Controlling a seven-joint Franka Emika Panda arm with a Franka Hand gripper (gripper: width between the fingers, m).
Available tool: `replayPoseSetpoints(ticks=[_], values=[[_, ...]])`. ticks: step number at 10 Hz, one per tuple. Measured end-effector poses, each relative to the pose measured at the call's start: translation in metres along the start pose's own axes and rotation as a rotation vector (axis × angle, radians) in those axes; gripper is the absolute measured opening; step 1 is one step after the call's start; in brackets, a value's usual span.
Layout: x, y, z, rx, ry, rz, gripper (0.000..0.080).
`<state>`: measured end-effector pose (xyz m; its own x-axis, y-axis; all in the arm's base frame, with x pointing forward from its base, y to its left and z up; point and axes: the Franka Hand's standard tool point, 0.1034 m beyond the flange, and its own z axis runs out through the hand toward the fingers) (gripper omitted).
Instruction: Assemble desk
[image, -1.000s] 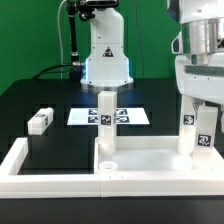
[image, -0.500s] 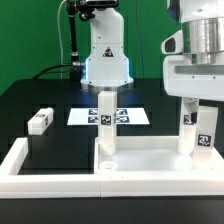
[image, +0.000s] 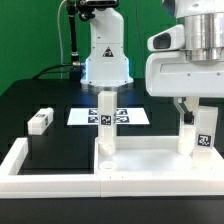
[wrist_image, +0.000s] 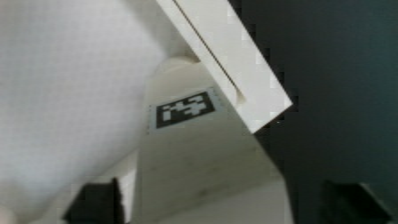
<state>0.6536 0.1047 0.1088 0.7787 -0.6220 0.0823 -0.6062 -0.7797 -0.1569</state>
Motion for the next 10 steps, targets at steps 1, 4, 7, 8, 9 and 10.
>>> replayPoseSetpoints(ticks=[1, 4, 7, 8, 9, 10], values=[[0.000, 0.000, 0.000, 0.000, 0.000, 0.019, 0.0404], [0.001, 0.005, 0.001, -0.011, -0.004, 0.236, 0.0303], [0.011, 0.014, 0.005, -0.036, -0.022, 0.550, 0.0303], [0.011, 0.014, 0.005, -0.036, -0.022, 0.550, 0.0300], [0.011, 0.014, 0.005, -0.036, -0.022, 0.550, 0.0298], [0.011, 0.014, 0.005, -0.036, -0.022, 0.550, 0.0298]])
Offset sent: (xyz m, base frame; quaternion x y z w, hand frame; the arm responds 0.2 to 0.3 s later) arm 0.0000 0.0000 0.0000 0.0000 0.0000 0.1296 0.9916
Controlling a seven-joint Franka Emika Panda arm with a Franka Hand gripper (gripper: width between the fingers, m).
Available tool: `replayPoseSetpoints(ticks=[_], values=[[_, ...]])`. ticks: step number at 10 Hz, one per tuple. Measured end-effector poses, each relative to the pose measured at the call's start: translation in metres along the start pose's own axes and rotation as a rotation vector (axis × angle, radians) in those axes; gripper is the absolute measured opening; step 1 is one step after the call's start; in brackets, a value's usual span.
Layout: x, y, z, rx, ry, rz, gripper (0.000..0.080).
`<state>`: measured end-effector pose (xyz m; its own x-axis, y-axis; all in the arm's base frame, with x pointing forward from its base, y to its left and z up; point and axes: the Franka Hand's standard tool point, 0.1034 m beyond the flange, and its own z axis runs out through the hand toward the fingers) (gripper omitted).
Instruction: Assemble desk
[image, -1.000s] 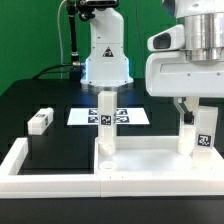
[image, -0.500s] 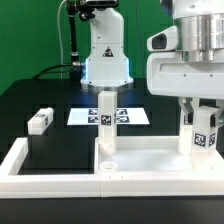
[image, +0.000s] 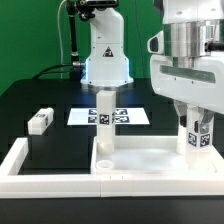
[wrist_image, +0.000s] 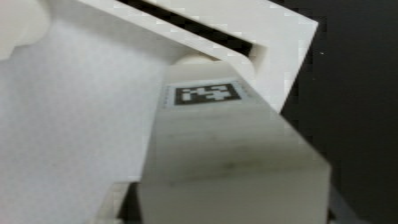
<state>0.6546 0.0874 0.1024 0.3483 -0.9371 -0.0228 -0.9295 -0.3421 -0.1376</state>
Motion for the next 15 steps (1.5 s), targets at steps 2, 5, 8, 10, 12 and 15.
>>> replayPoseSetpoints(ticks=[2, 5, 8, 10, 12, 15], values=[[0.000, 0.000, 0.000, 0.000, 0.000, 0.000, 0.0298], [0.000, 0.000, 0.000, 0.000, 0.000, 0.000, 0.0298], [0.003, -0.004, -0.003, 0.022, -0.001, -0.070, 0.0472], [-0.009, -0.006, -0.013, 0.035, -0.010, -0.378, 0.0637], [-0.015, -0.004, -0.017, 0.038, 0.016, -0.515, 0.0648], [-0.013, -0.006, -0.016, 0.019, 0.067, -0.866, 0.0648]])
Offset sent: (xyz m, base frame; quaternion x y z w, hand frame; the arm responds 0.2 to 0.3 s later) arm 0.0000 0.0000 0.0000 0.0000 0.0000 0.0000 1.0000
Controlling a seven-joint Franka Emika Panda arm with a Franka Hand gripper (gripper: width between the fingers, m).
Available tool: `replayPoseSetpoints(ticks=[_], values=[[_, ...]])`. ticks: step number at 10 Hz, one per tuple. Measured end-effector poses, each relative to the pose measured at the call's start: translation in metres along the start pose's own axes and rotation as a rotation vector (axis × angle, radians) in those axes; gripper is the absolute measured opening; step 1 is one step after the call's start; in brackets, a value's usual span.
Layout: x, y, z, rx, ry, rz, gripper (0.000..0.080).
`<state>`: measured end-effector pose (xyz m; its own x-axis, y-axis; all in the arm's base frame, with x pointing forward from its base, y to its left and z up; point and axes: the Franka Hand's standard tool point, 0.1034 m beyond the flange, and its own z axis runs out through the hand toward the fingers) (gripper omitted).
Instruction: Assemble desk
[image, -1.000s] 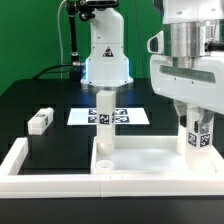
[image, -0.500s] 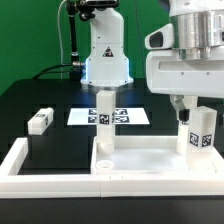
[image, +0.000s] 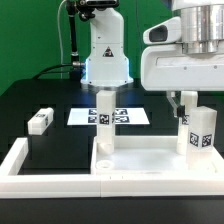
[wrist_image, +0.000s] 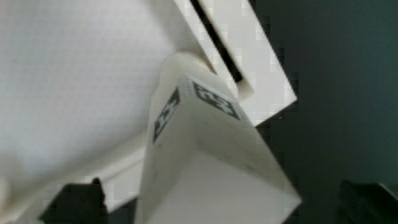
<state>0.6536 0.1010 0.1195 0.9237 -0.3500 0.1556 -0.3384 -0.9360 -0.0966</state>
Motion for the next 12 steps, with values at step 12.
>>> replayPoseSetpoints(ticks=[12], values=[[-0.007, 0.003, 0.007, -0.055, -0.084, -0.530, 0.0634]])
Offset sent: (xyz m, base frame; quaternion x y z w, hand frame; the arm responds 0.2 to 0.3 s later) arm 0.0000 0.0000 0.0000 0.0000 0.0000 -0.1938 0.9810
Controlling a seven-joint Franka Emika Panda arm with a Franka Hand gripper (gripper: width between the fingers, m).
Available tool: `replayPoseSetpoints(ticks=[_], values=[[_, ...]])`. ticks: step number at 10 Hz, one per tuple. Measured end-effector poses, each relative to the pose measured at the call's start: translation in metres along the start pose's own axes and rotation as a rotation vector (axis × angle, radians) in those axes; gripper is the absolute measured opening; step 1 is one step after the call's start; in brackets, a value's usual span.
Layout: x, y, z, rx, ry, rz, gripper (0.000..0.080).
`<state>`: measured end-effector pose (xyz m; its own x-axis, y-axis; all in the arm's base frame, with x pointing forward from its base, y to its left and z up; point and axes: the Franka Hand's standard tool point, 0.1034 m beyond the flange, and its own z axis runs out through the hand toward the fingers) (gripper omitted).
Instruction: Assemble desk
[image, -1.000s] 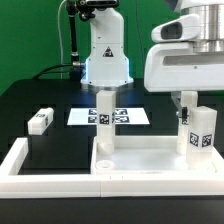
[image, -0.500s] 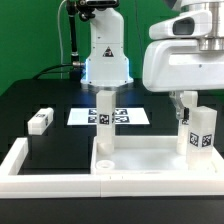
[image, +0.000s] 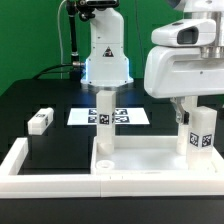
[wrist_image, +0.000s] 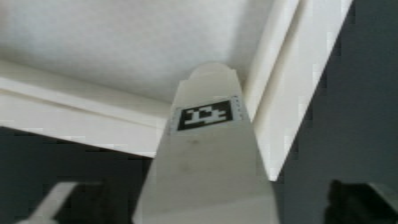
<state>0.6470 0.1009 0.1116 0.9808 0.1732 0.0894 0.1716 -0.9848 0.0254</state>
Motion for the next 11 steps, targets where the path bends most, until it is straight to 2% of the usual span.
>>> replayPoseSetpoints(ticks=[2, 6, 11], values=[[-0.0001, 0.0002, 0.0001, 0.000, 0.000, 0.112, 0.0284], [0.0000, 0.0003, 0.0003, 0.001, 0.000, 0.368, 0.0288], [0.0020, 0.0036, 0.0004, -0.004, -0.024, 0.948, 0.0289]])
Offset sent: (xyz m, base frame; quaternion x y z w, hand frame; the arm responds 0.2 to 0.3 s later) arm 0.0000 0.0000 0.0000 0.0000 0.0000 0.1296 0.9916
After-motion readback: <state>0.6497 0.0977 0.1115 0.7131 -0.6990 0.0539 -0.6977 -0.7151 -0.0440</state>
